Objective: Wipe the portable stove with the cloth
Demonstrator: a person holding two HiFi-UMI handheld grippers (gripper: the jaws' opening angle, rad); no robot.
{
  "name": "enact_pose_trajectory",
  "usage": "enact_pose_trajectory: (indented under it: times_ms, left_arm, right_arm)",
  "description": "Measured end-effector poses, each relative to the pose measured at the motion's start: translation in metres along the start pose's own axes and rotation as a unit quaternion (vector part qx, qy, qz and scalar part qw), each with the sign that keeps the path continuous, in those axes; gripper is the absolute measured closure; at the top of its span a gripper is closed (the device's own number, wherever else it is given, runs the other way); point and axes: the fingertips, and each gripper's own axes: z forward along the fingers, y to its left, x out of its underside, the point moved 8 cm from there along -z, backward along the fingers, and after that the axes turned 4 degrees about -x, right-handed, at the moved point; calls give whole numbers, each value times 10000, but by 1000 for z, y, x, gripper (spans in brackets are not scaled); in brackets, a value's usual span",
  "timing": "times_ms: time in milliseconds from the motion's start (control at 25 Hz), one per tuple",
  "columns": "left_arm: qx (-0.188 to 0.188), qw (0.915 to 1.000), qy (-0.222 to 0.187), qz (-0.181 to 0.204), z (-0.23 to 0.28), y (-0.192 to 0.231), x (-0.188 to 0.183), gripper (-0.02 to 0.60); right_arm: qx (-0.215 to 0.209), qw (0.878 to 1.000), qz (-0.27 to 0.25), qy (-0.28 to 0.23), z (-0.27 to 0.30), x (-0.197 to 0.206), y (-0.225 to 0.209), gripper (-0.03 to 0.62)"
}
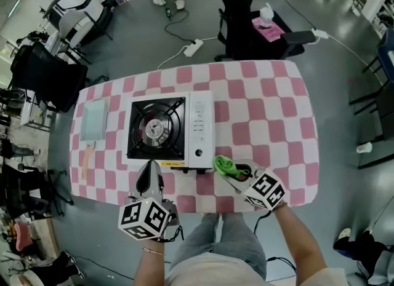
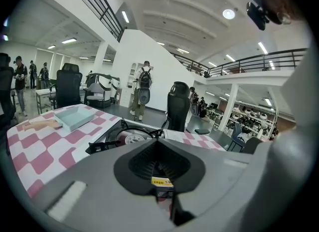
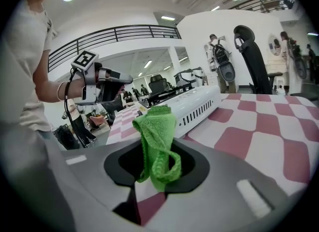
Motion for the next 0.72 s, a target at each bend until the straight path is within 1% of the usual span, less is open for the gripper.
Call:
enact_pose_trajectory:
  times_ms: [200,320,440,600,720]
  left_arm:
    - [20,9999,-16,-126,-1,9,-2,581]
    - [29,9997,-111,-220,0,12,-7,581]
    - [-46,9992,-275,-297,0,23,-18,581]
    - [-88,9976,-605,-334,1,37,-43,581]
    - [-73,9956,-873,-323,0,46,-64,581]
  right_arm:
    - [588,9979,216,-169,-23,-9,3,488]
    - [1020,9939,174,-378,-41,-30,0,488]
    - [1470,9867,-54,-687,-61,-61,3,488]
    - [2064,9691,-380,-1293,-92,-107,16,488]
    - [2600,9480,-503,-1764,-114,-137,26,488]
